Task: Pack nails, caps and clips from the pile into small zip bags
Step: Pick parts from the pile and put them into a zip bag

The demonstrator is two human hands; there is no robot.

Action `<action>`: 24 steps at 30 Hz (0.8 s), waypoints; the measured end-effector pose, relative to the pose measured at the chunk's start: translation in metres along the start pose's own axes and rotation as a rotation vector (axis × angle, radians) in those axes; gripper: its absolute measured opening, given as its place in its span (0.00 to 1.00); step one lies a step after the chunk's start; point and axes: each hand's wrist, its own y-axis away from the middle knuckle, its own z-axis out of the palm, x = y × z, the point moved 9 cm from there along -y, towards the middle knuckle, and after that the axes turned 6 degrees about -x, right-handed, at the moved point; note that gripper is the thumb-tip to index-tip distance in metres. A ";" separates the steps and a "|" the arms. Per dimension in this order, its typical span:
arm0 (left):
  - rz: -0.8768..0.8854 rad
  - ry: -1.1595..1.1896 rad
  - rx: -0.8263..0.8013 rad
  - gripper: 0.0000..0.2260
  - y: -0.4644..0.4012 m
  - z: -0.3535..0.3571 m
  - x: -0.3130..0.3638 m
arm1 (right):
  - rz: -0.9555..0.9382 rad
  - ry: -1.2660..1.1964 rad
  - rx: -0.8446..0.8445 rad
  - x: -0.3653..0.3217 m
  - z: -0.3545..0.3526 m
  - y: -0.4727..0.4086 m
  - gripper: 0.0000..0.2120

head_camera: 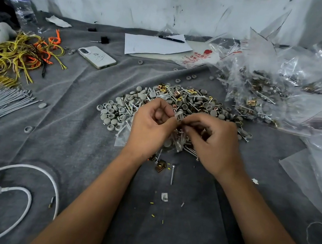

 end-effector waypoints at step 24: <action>-0.014 -0.118 -0.079 0.07 -0.001 0.008 -0.006 | 0.686 0.382 -0.789 0.064 -0.041 0.027 0.05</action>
